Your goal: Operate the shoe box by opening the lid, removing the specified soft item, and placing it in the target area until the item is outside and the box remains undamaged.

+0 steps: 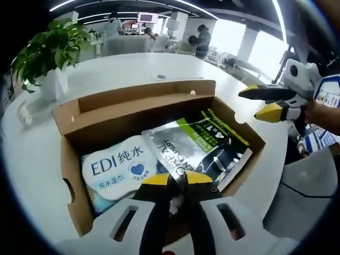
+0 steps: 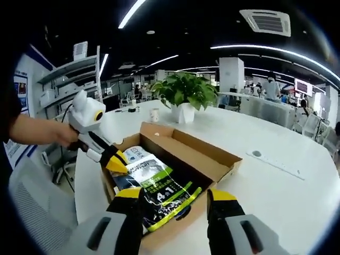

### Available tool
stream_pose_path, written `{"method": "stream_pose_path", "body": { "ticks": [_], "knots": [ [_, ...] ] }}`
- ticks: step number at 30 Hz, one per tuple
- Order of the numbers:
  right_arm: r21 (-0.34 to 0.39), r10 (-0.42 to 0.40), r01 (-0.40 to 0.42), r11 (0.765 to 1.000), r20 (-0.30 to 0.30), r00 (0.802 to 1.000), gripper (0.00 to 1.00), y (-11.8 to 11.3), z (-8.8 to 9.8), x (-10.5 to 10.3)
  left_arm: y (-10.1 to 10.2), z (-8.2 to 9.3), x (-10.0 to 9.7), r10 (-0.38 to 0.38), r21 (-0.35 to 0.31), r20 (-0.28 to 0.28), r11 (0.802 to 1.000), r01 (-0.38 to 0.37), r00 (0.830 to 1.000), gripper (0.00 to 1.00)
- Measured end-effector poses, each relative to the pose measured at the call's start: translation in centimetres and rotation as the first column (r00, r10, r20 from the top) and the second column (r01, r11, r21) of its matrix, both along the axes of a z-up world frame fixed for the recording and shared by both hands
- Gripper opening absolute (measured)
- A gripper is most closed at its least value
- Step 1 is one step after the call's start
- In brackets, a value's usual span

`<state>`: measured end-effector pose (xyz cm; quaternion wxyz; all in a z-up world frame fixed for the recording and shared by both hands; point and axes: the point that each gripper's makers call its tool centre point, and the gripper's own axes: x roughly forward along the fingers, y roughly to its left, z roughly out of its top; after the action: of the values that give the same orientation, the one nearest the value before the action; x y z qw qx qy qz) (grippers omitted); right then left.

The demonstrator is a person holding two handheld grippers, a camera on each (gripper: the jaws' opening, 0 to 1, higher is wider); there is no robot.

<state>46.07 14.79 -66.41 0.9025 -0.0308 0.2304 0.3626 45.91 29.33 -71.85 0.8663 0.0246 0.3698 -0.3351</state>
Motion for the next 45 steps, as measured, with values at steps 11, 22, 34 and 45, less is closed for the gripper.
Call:
{"method": "stream_pose_path", "body": {
  "ticks": [11, 22, 34, 45],
  "knots": [
    [0.046, -0.013, 0.014, 0.999, -0.012, 1.000, 0.45, -0.2, 0.4, -0.1, -0.4, 0.6, 0.3, 0.002, -0.007, 0.016, 1.000, -0.002, 1.000, 0.02],
    [0.038, -0.004, 0.004, 0.999, -0.017, 1.000, 0.46, 0.1, 0.1, -0.4, -0.8, 2.2, 0.7, -0.004, -0.012, 0.041, 1.000, 0.004, 0.999, 0.01],
    [0.017, 0.022, -0.022, 1.000, -0.015, 1.000, 0.47, 0.7, -0.3, -0.6, -0.9, 3.8, 1.4, -0.002, -0.004, 0.054, 1.000, 0.003, 0.999, 0.01],
    [-0.080, 0.083, -0.083, 0.993, -0.010, 0.997, 0.48, 2.1, -1.7, -1.1, -1.0, 4.4, 1.8, 0.007, -0.011, 0.054, 1.000, -0.006, 0.999, 0.01]
  ]
}}
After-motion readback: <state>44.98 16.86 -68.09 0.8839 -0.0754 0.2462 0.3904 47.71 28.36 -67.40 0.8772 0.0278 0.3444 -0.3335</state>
